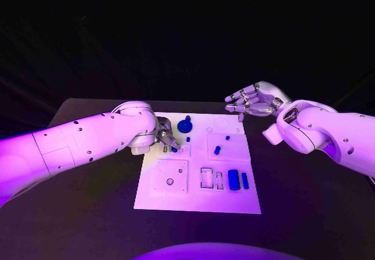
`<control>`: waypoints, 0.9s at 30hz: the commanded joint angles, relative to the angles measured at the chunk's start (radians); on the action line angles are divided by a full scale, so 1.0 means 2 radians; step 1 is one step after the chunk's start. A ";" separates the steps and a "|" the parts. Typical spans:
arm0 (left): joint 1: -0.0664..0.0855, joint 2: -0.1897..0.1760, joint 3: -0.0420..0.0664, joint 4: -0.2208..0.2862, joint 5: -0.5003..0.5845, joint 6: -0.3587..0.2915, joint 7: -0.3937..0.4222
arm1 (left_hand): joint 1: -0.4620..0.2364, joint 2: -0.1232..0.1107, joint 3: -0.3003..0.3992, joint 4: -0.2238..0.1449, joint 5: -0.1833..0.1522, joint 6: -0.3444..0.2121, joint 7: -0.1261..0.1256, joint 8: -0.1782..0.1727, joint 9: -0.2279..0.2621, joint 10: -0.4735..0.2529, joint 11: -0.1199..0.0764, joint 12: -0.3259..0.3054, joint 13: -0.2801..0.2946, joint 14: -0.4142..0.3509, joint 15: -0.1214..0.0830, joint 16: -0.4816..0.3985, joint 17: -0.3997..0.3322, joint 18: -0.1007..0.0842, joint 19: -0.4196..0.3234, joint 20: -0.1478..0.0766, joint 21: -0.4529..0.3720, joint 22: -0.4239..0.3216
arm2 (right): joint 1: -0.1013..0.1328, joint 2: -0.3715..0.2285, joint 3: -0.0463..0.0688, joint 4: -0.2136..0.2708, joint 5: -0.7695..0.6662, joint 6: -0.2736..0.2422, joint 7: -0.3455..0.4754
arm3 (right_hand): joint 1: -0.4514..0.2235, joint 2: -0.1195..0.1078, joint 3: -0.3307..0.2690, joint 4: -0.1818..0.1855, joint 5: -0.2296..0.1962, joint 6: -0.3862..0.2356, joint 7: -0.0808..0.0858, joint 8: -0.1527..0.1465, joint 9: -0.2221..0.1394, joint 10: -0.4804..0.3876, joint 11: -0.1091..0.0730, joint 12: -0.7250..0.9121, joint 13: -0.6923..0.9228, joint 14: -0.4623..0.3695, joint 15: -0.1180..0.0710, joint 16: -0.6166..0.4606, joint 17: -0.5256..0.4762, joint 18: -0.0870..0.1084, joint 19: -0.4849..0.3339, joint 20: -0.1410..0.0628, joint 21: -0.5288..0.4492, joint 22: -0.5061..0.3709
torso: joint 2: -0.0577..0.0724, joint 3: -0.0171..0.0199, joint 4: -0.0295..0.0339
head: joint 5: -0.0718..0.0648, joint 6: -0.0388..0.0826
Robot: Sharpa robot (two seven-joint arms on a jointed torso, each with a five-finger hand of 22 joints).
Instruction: Assemble the parts on the task board
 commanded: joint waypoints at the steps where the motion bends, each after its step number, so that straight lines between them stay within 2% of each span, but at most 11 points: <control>1: -0.002 0.002 -0.002 0.000 0.001 0.022 0.000 | -0.008 0.000 -0.006 0.005 0.001 0.014 -0.008 -0.004 -0.004 0.003 -0.001 0.002 0.001 0.051 -0.001 0.001 0.131 -0.007 0.013 0.000 0.002 0.040 | 0.000 0.000 0.000 0.001 -0.001 0.007 0.001 | -0.006 0.001 -0.001 0.003 0.003 0.000 0.002 -0.002 0.001 0.004 0.000 -0.003 -0.001 0.005 0.000 -0.003 0.001 0.003 0.002 0.000 -0.003 -0.001 | 0.000 0.0000 0.0001 | -0.001 0.000; 18: -0.002 0.003 -0.002 -0.001 0.001 0.021 0.001 | -0.030 0.002 -0.025 0.018 0.001 0.027 -0.011 -0.006 -0.019 0.012 -0.004 0.012 0.012 0.051 -0.003 0.001 0.131 -0.008 0.015 -0.002 0.004 0.045 | 0.000 -0.001 0.000 0.002 -0.001 0.008 0.001 | -0.009 0.001 -0.004 0.006 0.006 0.000 0.002 -0.002 0.001 0.004 0.000 -0.003 -0.002 0.006 0.001 -0.006 0.001 0.003 0.003 0.000 -0.006 -0.003 | 0.000 -0.0001 0.0002 | -0.001 -0.001; 24: -0.002 0.002 -0.001 -0.001 0.001 0.014 0.001 | -0.053 -0.001 -0.055 0.036 -0.003 0.035 -0.011 -0.006 -0.028 0.014 -0.004 0.013 0.014 0.051 -0.003 0.001 0.131 -0.008 0.016 -0.002 0.005 0.047 | 0.000 -0.001 0.000 0.002 -0.001 0.007 0.001 | -0.012 0.002 -0.007 0.008 0.010 -0.001 0.002 -0.002 0.001 0.004 0.001 -0.004 -0.003 0.006 0.001 -0.008 0.002 0.003 0.004 0.001 -0.008 -0.004 | 0.000 -0.0002 0.0005 | -0.002 -0.001; 27: -0.002 0.000 0.000 0.000 -0.001 0.010 0.001 | -0.069 -0.002 -0.082 0.051 -0.015 0.039 -0.012 -0.006 -0.033 0.016 -0.004 0.015 0.016 0.051 -0.003 0.001 0.131 -0.008 0.017 -0.002 0.006 0.049 | 0.000 -0.001 0.000 0.002 -0.001 0.006 0.002 | -0.013 0.002 -0.009 0.009 0.015 -0.001 0.002 -0.002 0.001 0.004 0.001 -0.004 -0.004 0.007 0.001 -0.010 0.002 0.003 0.005 0.001 -0.010 -0.006 | 0.000 -0.0003 0.0004 | -0.002 -0.001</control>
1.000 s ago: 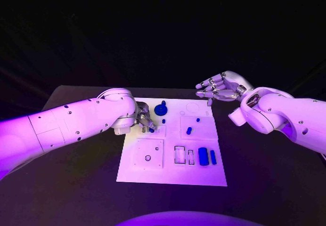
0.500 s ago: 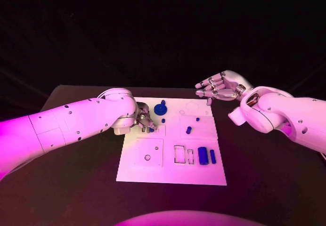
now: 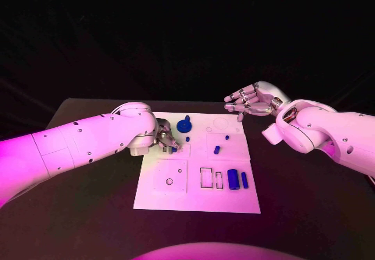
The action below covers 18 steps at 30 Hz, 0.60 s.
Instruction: Assemble the parts on the task board
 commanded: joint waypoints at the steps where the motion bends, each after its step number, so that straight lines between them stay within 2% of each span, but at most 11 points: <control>1: 0.000 -0.001 0.001 0.002 -0.001 -0.002 0.001 | -0.010 -0.001 -0.023 0.011 -0.009 0.004 -0.001 -0.001 -0.004 0.005 0.000 0.003 0.002 0.051 -0.004 0.001 0.132 -0.009 0.017 -0.002 0.003 0.050 | 0.000 0.000 0.000 0.001 -0.001 0.005 0.002 | -0.004 -0.001 -0.002 0.002 0.005 -0.001 0.002 -0.002 0.001 0.003 0.001 -0.002 -0.001 0.003 0.001 -0.003 0.001 0.003 0.004 -0.001 -0.004 -0.001 | 0.000 -0.0003 -0.0001 | 0.000 0.000; 4: 0.000 -0.004 0.002 0.005 -0.003 -0.008 0.002 | -0.012 -0.004 -0.054 0.020 -0.013 0.005 -0.002 0.000 -0.010 0.006 -0.001 0.003 0.002 0.051 -0.005 0.001 0.132 -0.008 0.017 -0.004 0.002 0.049 | 0.000 0.000 0.000 0.000 -0.001 0.005 0.002 | -0.004 -0.001 -0.003 0.003 0.008 -0.001 0.003 -0.002 0.001 0.003 0.001 -0.003 -0.002 0.003 0.001 -0.004 0.001 0.003 0.004 -0.001 -0.005 -0.002 | 0.000 -0.0003 -0.0001 | 0.000 0.000; 5: 0.000 -0.005 0.002 0.007 -0.003 -0.010 0.002 | -0.012 -0.004 -0.065 0.023 -0.020 0.005 -0.002 0.000 -0.012 0.006 -0.001 0.002 0.002 0.051 -0.005 0.001 0.132 -0.008 0.017 -0.004 0.002 0.049 | 0.000 0.000 0.000 0.000 -0.001 0.005 0.002 | -0.004 -0.001 -0.003 0.003 0.008 -0.001 0.003 -0.002 0.001 0.003 0.001 -0.003 -0.002 0.003 0.001 -0.004 0.001 0.003 0.004 -0.001 -0.005 -0.002 | 0.000 -0.0005 -0.0002 | 0.000 0.001; 6: 0.000 -0.008 0.004 0.010 -0.003 -0.014 0.002 | -0.009 -0.002 -0.079 0.028 -0.036 0.005 -0.003 0.000 -0.015 0.006 -0.001 0.002 0.002 0.051 -0.006 0.001 0.132 -0.008 0.017 -0.004 0.002 0.049 | 0.000 0.000 0.000 0.000 -0.001 0.005 0.002 | -0.004 -0.001 -0.004 0.003 0.009 -0.001 0.003 -0.002 0.000 0.003 0.001 -0.003 -0.002 0.003 0.001 -0.005 0.001 0.003 0.004 -0.001 -0.006 -0.002 | 0.000 -0.0006 -0.0002 | -0.001 0.001; 9: 0.000 -0.012 0.008 0.014 -0.003 -0.019 0.002 | -0.006 0.001 -0.099 0.036 -0.049 0.005 -0.003 0.001 -0.019 0.005 -0.001 0.000 0.001 0.051 -0.006 0.001 0.132 -0.008 0.016 -0.005 0.001 0.048 | 0.000 0.001 0.000 -0.001 0.000 0.005 0.003 | -0.005 0.000 -0.005 0.004 0.012 -0.002 0.003 -0.003 0.000 0.002 0.002 -0.003 -0.003 0.003 0.002 -0.006 0.002 0.003 0.004 0.000 -0.007 -0.003 | 0.000 -0.0004 -0.0002 | -0.001 0.000; 11: 0.000 -0.014 0.011 0.018 -0.003 -0.024 0.003 | -0.006 0.005 -0.116 0.039 -0.065 0.004 -0.002 0.002 -0.023 0.004 -0.001 -0.002 -0.002 0.051 -0.005 0.001 0.132 -0.008 0.016 -0.005 -0.001 0.047 | -0.001 0.001 0.000 -0.001 0.000 0.005 0.003 | -0.005 0.000 -0.006 0.004 0.014 -0.002 0.003 -0.003 0.000 0.001 0.002 -0.004 -0.003 0.002 0.002 -0.007 0.002 0.003 0.004 0.000 -0.008 -0.004 | 0.000 -0.0002 0.0001 | -0.001 0.000; 13: 0.000 -0.018 0.017 0.022 -0.003 -0.028 0.003 | -0.009 0.010 -0.132 0.040 -0.077 0.002 -0.002 0.003 -0.026 0.000 -0.001 -0.009 -0.010 0.051 -0.005 0.001 0.132 -0.007 0.014 -0.004 -0.003 0.044 | -0.001 0.002 0.000 -0.002 0.000 0.005 0.003 | -0.005 0.000 -0.006 0.004 0.015 -0.003 0.003 -0.003 0.000 0.001 0.002 -0.004 -0.003 0.002 0.002 -0.008 0.002 0.003 0.004 0.000 -0.009 -0.004 | 0.000 -0.0001 0.0002 | -0.001 0.001; 18: 0.004 -0.025 0.029 0.030 0.004 -0.040 0.003 | -0.011 0.013 -0.155 0.040 -0.081 -0.005 0.001 0.004 -0.031 -0.015 0.001 -0.033 -0.037 0.051 -0.004 0.001 0.132 -0.004 0.009 -0.003 -0.012 0.031 | -0.001 0.002 -0.001 -0.003 0.001 0.004 0.003 | -0.005 0.000 -0.007 0.004 0.017 -0.003 0.004 -0.003 0.000 0.000 0.002 -0.004 -0.004 0.002 0.002 -0.009 0.002 0.003 0.004 0.000 -0.010 -0.005 | 0.000 -0.0001 0.0004 | 0.000 0.001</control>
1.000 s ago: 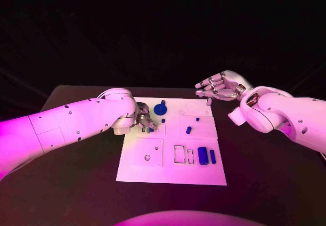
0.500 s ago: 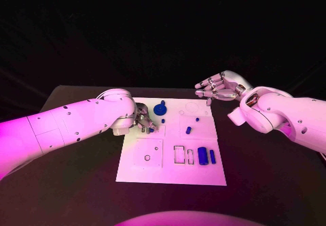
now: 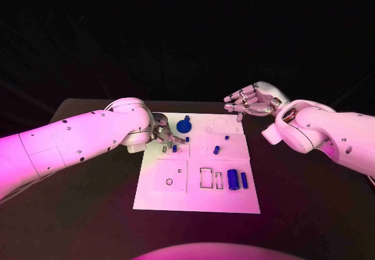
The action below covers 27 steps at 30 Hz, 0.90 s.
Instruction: Assemble the parts on the task board
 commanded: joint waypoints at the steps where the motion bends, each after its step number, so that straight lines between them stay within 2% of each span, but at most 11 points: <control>1: 0.004 -0.004 0.007 0.006 0.008 -0.020 0.003 | 0.002 0.005 -0.010 0.000 -0.002 -0.008 0.002 0.002 -0.002 -0.009 0.002 -0.014 -0.015 0.053 -0.001 0.001 0.132 -0.003 0.005 -0.001 -0.007 0.027 | -0.001 0.001 0.000 -0.001 0.000 0.004 0.003 | -0.005 0.000 -0.003 0.001 0.003 -0.001 0.002 -0.003 0.000 0.000 0.002 -0.002 -0.001 0.002 0.002 -0.004 0.001 0.003 0.004 0.000 -0.002 -0.001 | 0.000 0.0002 0.0004 | 0.001 0.000; 4: 0.013 -0.008 0.013 0.007 0.015 -0.012 0.004 | 0.020 0.007 -0.025 -0.001 -0.001 -0.021 0.007 0.001 -0.007 -0.027 0.006 -0.040 -0.044 0.053 0.002 0.001 0.132 0.000 -0.002 0.002 -0.018 0.012 | -0.001 0.003 -0.001 -0.003 0.000 0.004 0.003 | -0.005 0.000 -0.003 0.001 0.004 -0.001 0.002 -0.003 0.000 0.000 0.002 -0.002 -0.001 0.002 0.002 -0.004 0.001 0.003 0.004 0.000 -0.003 -0.001 | 0.001 0.0001 -0.0005 | 0.002 0.001; 6: 0.023 -0.009 0.016 0.001 0.017 -0.001 0.004 | 0.041 0.008 -0.031 -0.005 0.004 -0.032 0.011 -0.002 -0.012 -0.040 0.009 -0.057 -0.064 0.053 0.004 0.001 0.132 0.002 -0.007 0.004 -0.026 0.003 | -0.002 0.004 -0.001 -0.004 0.000 0.004 0.003 | -0.005 0.000 -0.003 0.001 0.004 -0.001 0.002 -0.003 0.000 0.000 0.002 -0.002 -0.001 0.002 0.002 -0.004 0.001 0.003 0.004 0.000 -0.003 -0.001 | 0.001 0.0002 -0.0004 | 0.003 0.002; 7: 0.025 -0.008 0.016 -0.001 0.018 0.001 0.004 | 0.048 0.008 -0.032 -0.007 0.007 -0.036 0.013 -0.003 -0.013 -0.043 0.010 -0.062 -0.070 0.053 0.005 0.001 0.132 0.003 -0.008 0.005 -0.027 0.001 | -0.002 0.004 -0.001 -0.005 0.000 0.004 0.003 | -0.005 0.000 -0.003 0.001 0.004 -0.001 0.002 -0.003 0.000 0.000 0.002 -0.002 -0.001 0.002 0.002 -0.004 0.001 0.003 0.004 0.000 -0.003 -0.001 | 0.000 0.0003 -0.0002 | 0.003 0.002; 10: 0.037 -0.004 0.018 -0.023 0.021 0.010 0.006 | 0.080 0.012 -0.035 -0.011 0.025 -0.053 0.020 -0.012 -0.022 -0.054 0.017 -0.075 -0.086 0.053 0.011 0.001 0.132 0.005 -0.012 0.009 -0.035 -0.008 | -0.002 0.005 -0.001 -0.006 0.000 0.003 0.004 | -0.005 0.000 -0.003 0.000 0.005 -0.001 0.002 -0.003 0.000 0.000 0.002 -0.002 -0.001 0.002 0.002 -0.004 0.001 0.003 0.004 0.000 -0.003 -0.002 | 0.000 0.0009 0.0002 | 0.004 0.003; 13: 0.045 0.012 0.018 -0.061 0.023 0.016 0.013 | 0.093 0.018 -0.035 -0.008 0.036 -0.058 0.023 -0.015 -0.026 -0.055 0.020 -0.075 -0.088 0.053 0.013 0.001 0.132 0.005 -0.012 0.012 -0.036 -0.008 | -0.002 0.005 -0.001 -0.007 0.000 0.003 0.004 | -0.004 0.000 -0.003 0.000 0.007 -0.001 0.002 -0.003 0.000 0.000 0.002 -0.003 -0.001 0.002 0.002 -0.005 0.001 0.003 0.005 0.000 -0.004 -0.002 | -0.001 0.0005 0.0013 | 0.003 0.005; 17: 0.049 0.033 0.012 -0.106 0.024 0.031 0.027 | 0.094 0.017 -0.039 -0.003 0.036 -0.058 0.024 -0.015 -0.028 -0.056 0.021 -0.076 -0.089 0.053 0.014 0.001 0.132 0.005 -0.012 0.013 -0.037 -0.009 | -0.003 0.006 -0.001 -0.008 0.000 0.002 0.004 | 0.000 0.002 -0.002 -0.001 0.012 -0.002 0.002 -0.003 0.000 0.000 0.002 -0.003 -0.003 0.002 0.002 -0.007 0.002 0.003 0.006 0.000 -0.006 -0.003 | 0.000 -0.0005 0.0003 | 0.005 0.007; 21: 0.050 0.053 0.004 -0.146 0.015 0.040 0.040 | 0.096 0.020 -0.043 -0.001 0.036 -0.052 0.023 -0.012 -0.029 -0.052 0.020 -0.069 -0.084 0.053 0.014 0.001 0.132 0.005 -0.011 0.014 -0.036 -0.007 | -0.003 0.007 -0.001 -0.009 0.000 0.001 0.004 | 0.001 0.003 -0.001 -0.002 0.012 -0.002 0.002 -0.002 0.000 0.000 0.002 -0.003 -0.003 0.002 0.002 -0.007 0.002 0.003 0.006 0.000 -0.006 -0.004 | 0.000 -0.0004 -0.0002 | 0.005 0.007; 23: 0.050 0.060 0.001 -0.161 0.006 0.044 0.045 | 0.098 0.021 -0.045 -0.001 0.036 -0.049 0.022 -0.009 -0.028 -0.050 0.019 -0.067 -0.083 0.053 0.014 0.001 0.132 0.005 -0.011 0.014 -0.036 -0.007 | -0.003 0.007 -0.001 -0.009 0.001 0.001 0.004 | 0.001 0.003 -0.001 -0.002 0.012 -0.002 0.002 -0.002 0.000 0.000 0.002 -0.003 -0.003 0.002 0.002 -0.007 0.002 0.003 0.006 0.000 -0.006 -0.004 | 0.001 -0.0009 -0.0002 | 0.006 0.007; 27: 0.049 0.070 -0.002 -0.181 -0.016 0.051 0.051 | 0.097 0.022 -0.048 -0.001 0.035 -0.046 0.021 -0.007 -0.028 -0.048 0.018 -0.063 -0.080 0.053 0.013 0.001 0.132 0.005 -0.010 0.014 -0.036 -0.006 | -0.003 0.008 -0.001 -0.009 0.000 0.001 0.005 | 0.002 0.004 -0.001 -0.002 0.011 -0.001 0.002 -0.002 0.001 0.000 0.002 -0.003 -0.003 0.003 0.002 -0.008 0.003 0.003 0.007 0.000 -0.007 -0.004 | 0.000 -0.0003 -0.0005 | 0.008 0.008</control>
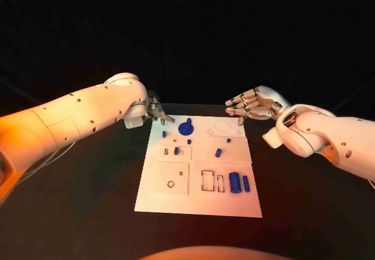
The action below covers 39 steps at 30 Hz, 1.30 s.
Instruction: Assemble the parts on the task board
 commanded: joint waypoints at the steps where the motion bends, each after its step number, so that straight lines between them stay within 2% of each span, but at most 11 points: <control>1: -0.001 0.007 -0.001 -0.015 -0.030 0.027 0.025 | 0.005 0.002 -0.005 0.000 0.000 0.006 -0.001 0.004 0.000 0.005 0.000 0.003 0.002 0.052 0.001 0.001 0.132 0.005 0.001 0.003 -0.002 0.001 | -0.001 0.002 0.000 0.000 0.000 0.002 0.005 | 0.002 0.005 -0.001 -0.002 0.002 -0.001 0.002 -0.002 0.001 0.000 0.002 -0.003 0.000 0.003 0.002 -0.003 0.001 0.003 0.003 0.000 -0.003 0.000 | 0.000 -0.0001 -0.0001 | 0.002 0.001; 3: -0.002 0.012 -0.003 -0.025 -0.035 0.030 0.027 | 0.004 0.003 -0.007 0.000 -0.001 0.007 -0.001 0.006 0.000 0.006 -0.001 0.004 0.002 0.052 0.001 0.001 0.132 0.005 0.001 0.002 -0.001 0.002 | -0.002 0.002 0.000 -0.001 -0.001 0.002 0.005 | 0.003 0.005 0.000 -0.002 0.002 -0.001 0.001 -0.002 0.001 0.000 0.002 -0.003 -0.001 0.003 0.002 -0.003 0.001 0.003 0.003 0.000 -0.003 -0.001 | -0.001 -0.0004 0.0007 | 0.002 0.001; 7: -0.004 0.021 -0.006 -0.042 -0.040 0.033 0.032 | 0.001 0.005 -0.011 0.001 -0.002 0.009 -0.002 0.007 0.000 0.007 -0.002 0.006 0.003 0.052 0.000 0.001 0.132 0.005 0.002 0.002 -0.001 0.003 | -0.002 0.003 0.000 -0.001 -0.001 0.001 0.006 | 0.004 0.005 0.000 -0.002 0.002 -0.001 0.001 -0.002 0.001 0.000 0.001 -0.003 -0.001 0.003 0.002 -0.003 0.001 0.003 0.003 0.000 -0.003 -0.001 | 0.000 0.0001 0.0004 | 0.003 0.001; 12: -0.008 0.026 -0.007 -0.052 -0.042 0.045 0.036 | -0.001 0.007 -0.014 0.001 -0.002 0.010 -0.003 0.009 0.001 0.007 -0.002 0.007 0.003 0.052 0.000 0.001 0.132 0.004 0.002 0.001 0.000 0.004 | -0.003 0.004 0.000 -0.001 -0.001 0.001 0.007 | 0.004 0.005 0.000 -0.002 0.002 -0.001 0.001 -0.002 0.001 0.000 0.001 -0.003 -0.001 0.003 0.002 -0.003 0.001 0.003 0.003 0.000 -0.003 -0.001 | 0.000 -0.0008 -0.0001 | 0.002 0.000; 13: -0.008 0.027 -0.007 -0.053 -0.042 0.047 0.036 | -0.001 0.007 -0.015 0.001 -0.002 0.010 -0.003 0.009 0.001 0.007 -0.002 0.007 0.003 0.052 0.000 0.001 0.132 0.004 0.002 0.001 0.000 0.004 | -0.003 0.004 0.000 -0.001 -0.001 0.001 0.007 | 0.004 0.005 0.000 -0.003 0.002 -0.001 0.001 -0.002 0.001 0.000 0.001 -0.003 -0.001 0.003 0.002 -0.003 0.001 0.003 0.004 0.000 -0.003 -0.001 | 0.000 0.0000 0.0001 | 0.002 -0.001; 18: -0.010 0.030 -0.008 -0.058 -0.042 0.058 0.037 | 0.000 0.008 -0.016 0.000 -0.002 0.011 -0.003 0.010 0.001 0.008 -0.003 0.009 0.004 0.052 -0.001 0.001 0.132 0.004 0.003 0.001 0.000 0.005 | -0.003 0.004 0.000 -0.001 -0.001 0.001 0.007 | 0.004 0.005 0.000 -0.003 0.002 -0.001 0.001 -0.002 0.001 0.000 0.001 -0.003 -0.001 0.003 0.002 -0.003 0.001 0.003 0.004 0.000 -0.003 -0.001 | 0.000 0.0006 0.0004 | 0.003 -0.001; 30: -0.012 0.031 -0.008 -0.061 -0.030 0.077 0.040 | 0.019 0.016 -0.017 -0.004 0.000 0.011 -0.005 0.015 0.003 0.008 -0.005 0.009 0.002 0.052 -0.002 0.001 0.132 0.004 0.004 -0.001 0.001 0.006 | -0.003 0.004 0.000 0.000 0.000 0.002 0.007 | 0.005 0.006 0.001 -0.003 0.002 -0.001 0.001 -0.002 0.001 0.000 0.001 -0.003 -0.001 0.004 0.002 -0.003 0.001 0.003 0.004 0.000 -0.003 -0.001 | 0.000 0.0011 0.0001 | 0.004 -0.003; 39: -0.012 0.032 -0.008 -0.062 -0.027 0.090 0.038 | 0.029 0.018 -0.018 -0.006 0.000 0.012 -0.006 0.018 0.004 0.009 -0.005 0.010 0.002 0.052 -0.003 0.001 0.132 0.003 0.004 -0.001 0.002 0.008 | -0.003 0.003 0.000 0.000 0.000 0.003 0.007 | 0.005 0.006 0.001 -0.003 0.002 -0.001 0.001 -0.002 0.001 0.000 0.001 -0.003 -0.001 0.004 0.002 -0.003 0.001 0.003 0.004 0.000 -0.003 -0.001 | -0.001 0.0013 0.0002 | 0.004 -0.003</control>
